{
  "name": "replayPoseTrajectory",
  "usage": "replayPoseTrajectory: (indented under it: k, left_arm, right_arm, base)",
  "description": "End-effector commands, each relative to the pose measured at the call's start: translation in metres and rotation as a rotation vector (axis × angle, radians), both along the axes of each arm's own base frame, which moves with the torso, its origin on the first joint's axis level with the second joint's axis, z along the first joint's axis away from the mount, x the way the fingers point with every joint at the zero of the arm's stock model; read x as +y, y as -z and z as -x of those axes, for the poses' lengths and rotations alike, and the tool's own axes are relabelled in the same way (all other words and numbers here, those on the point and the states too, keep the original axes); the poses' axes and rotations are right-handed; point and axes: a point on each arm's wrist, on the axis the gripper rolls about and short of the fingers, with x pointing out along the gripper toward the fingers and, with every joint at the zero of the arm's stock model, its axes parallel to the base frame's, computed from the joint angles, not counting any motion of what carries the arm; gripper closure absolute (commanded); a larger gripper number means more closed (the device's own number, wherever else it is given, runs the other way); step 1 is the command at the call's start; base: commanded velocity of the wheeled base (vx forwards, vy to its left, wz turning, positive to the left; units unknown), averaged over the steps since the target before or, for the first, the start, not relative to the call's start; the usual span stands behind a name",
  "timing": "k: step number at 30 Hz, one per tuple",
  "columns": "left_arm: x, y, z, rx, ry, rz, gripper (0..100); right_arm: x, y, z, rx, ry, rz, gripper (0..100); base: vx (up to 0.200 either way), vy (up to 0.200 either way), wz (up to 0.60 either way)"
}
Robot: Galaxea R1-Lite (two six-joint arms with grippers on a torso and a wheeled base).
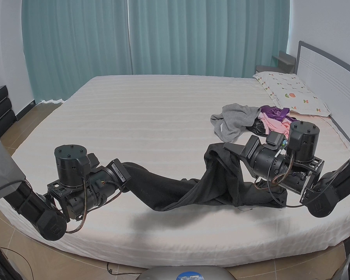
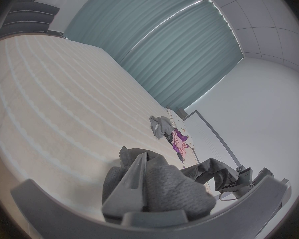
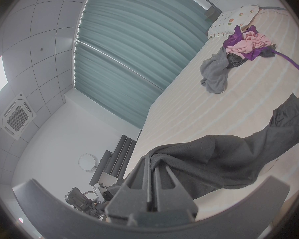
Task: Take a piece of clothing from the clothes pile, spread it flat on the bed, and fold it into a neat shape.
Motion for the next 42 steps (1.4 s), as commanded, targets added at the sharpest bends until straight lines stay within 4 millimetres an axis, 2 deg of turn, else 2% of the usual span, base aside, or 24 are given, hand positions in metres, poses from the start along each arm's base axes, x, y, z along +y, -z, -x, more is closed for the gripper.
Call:
replayPoseTrajectory:
  k: [1,20,31,37,42]
  left_arm:
    - [0.002,-0.004,0.001,-0.012,-0.004,0.006,100]
    - [0.002,-0.005,0.001,-0.016,-0.008,0.004,100]
    - [0.0,-0.005,0.004,-0.016,0.003,0.005,100]
    - [0.001,-0.019,0.014,-0.054,0.017,0.019,100]
    - [0.002,-0.034,0.022,-0.1,0.026,0.039,100]
  right_arm:
    - [-0.001,-0.003,0.001,-0.013,0.005,-0.007,100]
    - [-0.002,-0.008,0.002,-0.033,0.011,-0.018,100]
    - [-0.004,-0.006,0.004,-0.031,0.019,-0.01,100]
    - [-0.007,-0.022,0.015,-0.079,0.037,-0.026,100]
    - [-0.021,-0.059,0.033,-0.179,0.045,-0.083,100]
  base:
    - [0.0,0.2,0.0]
    - [0.0,0.2,0.0]
    - [-0.036,0.0,0.0]
    - [-0.2,0.0,0.0]
    - [-0.2,0.0,0.0]
